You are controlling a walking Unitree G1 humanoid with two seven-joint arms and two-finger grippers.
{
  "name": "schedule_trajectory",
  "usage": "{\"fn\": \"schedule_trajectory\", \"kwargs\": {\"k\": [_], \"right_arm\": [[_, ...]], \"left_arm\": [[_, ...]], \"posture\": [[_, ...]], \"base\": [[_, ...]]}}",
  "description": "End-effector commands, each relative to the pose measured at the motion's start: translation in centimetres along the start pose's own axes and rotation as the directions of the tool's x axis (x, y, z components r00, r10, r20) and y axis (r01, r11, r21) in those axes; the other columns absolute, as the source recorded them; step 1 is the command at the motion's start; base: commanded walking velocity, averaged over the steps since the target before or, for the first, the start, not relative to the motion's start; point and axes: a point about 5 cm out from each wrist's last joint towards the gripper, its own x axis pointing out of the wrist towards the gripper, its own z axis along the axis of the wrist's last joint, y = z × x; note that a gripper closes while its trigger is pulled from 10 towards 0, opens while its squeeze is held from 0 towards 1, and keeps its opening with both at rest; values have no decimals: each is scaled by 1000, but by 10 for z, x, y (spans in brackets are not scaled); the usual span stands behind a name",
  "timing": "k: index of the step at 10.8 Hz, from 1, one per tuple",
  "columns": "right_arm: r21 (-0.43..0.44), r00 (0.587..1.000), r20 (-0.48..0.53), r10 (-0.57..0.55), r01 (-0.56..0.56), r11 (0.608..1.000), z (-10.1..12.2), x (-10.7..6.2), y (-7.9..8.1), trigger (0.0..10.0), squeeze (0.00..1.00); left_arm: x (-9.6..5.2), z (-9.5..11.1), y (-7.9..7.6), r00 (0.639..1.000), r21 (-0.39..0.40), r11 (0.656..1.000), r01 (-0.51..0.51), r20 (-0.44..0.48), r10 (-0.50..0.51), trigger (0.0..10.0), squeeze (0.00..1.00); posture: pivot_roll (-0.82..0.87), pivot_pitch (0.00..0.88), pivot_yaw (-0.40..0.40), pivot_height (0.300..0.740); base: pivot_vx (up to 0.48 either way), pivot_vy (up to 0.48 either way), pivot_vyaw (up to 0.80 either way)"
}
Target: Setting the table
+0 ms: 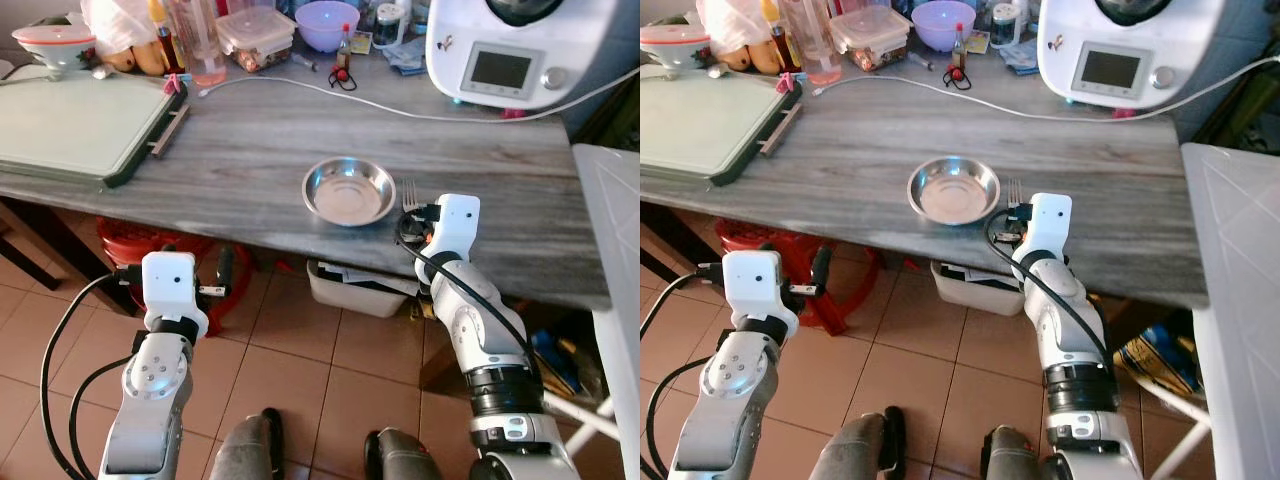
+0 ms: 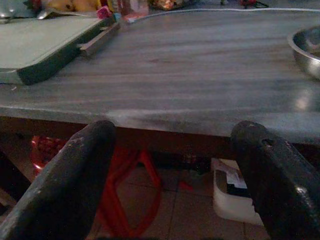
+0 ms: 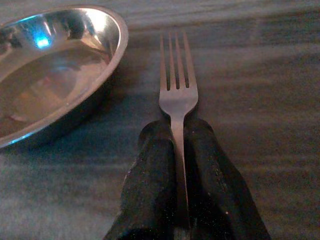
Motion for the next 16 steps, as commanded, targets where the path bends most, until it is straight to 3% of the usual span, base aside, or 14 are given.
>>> {"fn": "schedule_trajectory", "kwargs": {"k": [1,6,9,16], "right_arm": [[4,1000,-13,-4,4,1000,2,4,-2,10000,0],[45,997,14,-80,80,996,18,19,-16,10000,0],[88,996,37,-83,80,993,32,33,-9,10000,0],[145,992,72,-107,96,985,41,50,7,10000,0]], "left_arm": [[-1,2,0,1000,3,1000,7,-1,-7,10000,0],[-3,1,-1,1000,-1,1000,12,-10,-12,10000,0],[-6,0,-1,1000,4,1000,23,-21,-23,10000,0],[-13,2,3,998,22,999,44,-45,-43,10000,0]], "posture": [[7,178,26,740],[13,189,28,740],[23,203,37,740],[59,239,59,740]], "base": [[0,0,0],[0,0,0],[0,0,0],[0,0,0]]}}
